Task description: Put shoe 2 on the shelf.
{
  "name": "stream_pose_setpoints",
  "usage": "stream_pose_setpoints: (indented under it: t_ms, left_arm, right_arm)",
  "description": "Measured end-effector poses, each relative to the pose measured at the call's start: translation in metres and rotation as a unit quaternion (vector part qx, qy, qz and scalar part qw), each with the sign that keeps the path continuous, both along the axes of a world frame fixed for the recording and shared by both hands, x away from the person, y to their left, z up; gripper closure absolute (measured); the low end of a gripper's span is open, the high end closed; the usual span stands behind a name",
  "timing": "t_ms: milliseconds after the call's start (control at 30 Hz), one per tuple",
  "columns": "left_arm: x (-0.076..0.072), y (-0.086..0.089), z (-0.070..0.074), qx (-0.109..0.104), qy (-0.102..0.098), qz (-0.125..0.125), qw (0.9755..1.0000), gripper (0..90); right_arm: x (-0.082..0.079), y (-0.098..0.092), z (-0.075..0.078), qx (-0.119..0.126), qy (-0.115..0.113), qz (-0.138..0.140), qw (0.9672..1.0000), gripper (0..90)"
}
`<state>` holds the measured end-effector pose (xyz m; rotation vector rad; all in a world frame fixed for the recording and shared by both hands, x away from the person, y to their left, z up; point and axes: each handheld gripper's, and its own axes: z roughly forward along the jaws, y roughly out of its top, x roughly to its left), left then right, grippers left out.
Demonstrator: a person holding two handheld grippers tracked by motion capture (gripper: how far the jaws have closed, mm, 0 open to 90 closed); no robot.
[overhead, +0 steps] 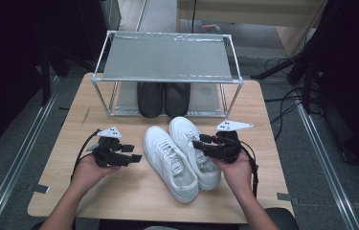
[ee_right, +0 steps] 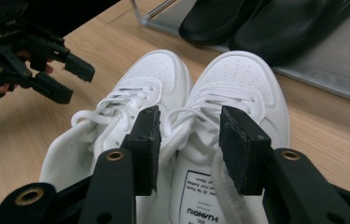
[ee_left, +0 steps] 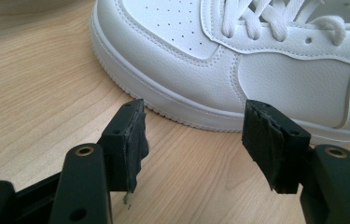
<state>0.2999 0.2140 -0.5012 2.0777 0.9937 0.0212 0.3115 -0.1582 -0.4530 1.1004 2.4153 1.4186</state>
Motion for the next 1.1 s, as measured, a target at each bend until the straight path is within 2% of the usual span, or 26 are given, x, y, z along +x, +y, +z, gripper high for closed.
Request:
stream_pose_setpoints:
  t_ms: [200,333,500,600,733,800,900,967,1100]
  left_arm:
    - [0.003,-0.001,0.001,-0.006,-0.004,-0.001,1.0000,40.0]
    - [0.005,-0.002,0.002,0.000,-0.004,-0.005,1.0000,40.0]
    - [0.009,-0.003,0.001,0.006,-0.003,-0.003,1.0000,40.1]
    - [0.013,-0.003,0.001,0.007,-0.002,-0.005,1.0000,40.2]
    - [0.016,-0.004,0.001,0.008,-0.001,-0.005,1.0000,40.3]
    - [0.017,-0.004,0.002,0.003,-0.006,-0.005,1.0000,40.3]
    - [0.019,-0.004,0.001,-0.006,-0.009,-0.002,0.9999,40.6]
    - [0.022,-0.005,0.002,0.003,-0.004,-0.004,1.0000,40.6]
    - [0.024,-0.002,0.004,-0.003,-0.006,-0.002,1.0000,40.7]
  right_arm:
    - [-0.010,0.010,-0.002,-0.008,0.001,0.006,0.9999,54.8]
    - [-0.016,0.017,-0.004,-0.006,0.007,0.012,0.9999,50.6]
    - [-0.023,0.025,-0.006,-0.023,-0.005,0.003,0.9997,44.4]
    - [-0.025,0.027,-0.008,-0.020,0.000,-0.005,0.9998,41.2]
    - [-0.029,0.030,-0.012,-0.020,-0.008,-0.009,0.9997,36.7]
    - [-0.032,0.031,-0.014,-0.019,-0.012,-0.012,0.9997,35.5]
    - [-0.035,0.032,-0.017,-0.010,-0.018,-0.018,0.9996,34.9]
    - [-0.036,0.032,-0.019,-0.008,-0.022,-0.018,0.9996,34.5]
    - [-0.036,0.030,-0.020,-0.004,-0.023,-0.016,0.9996,35.4]
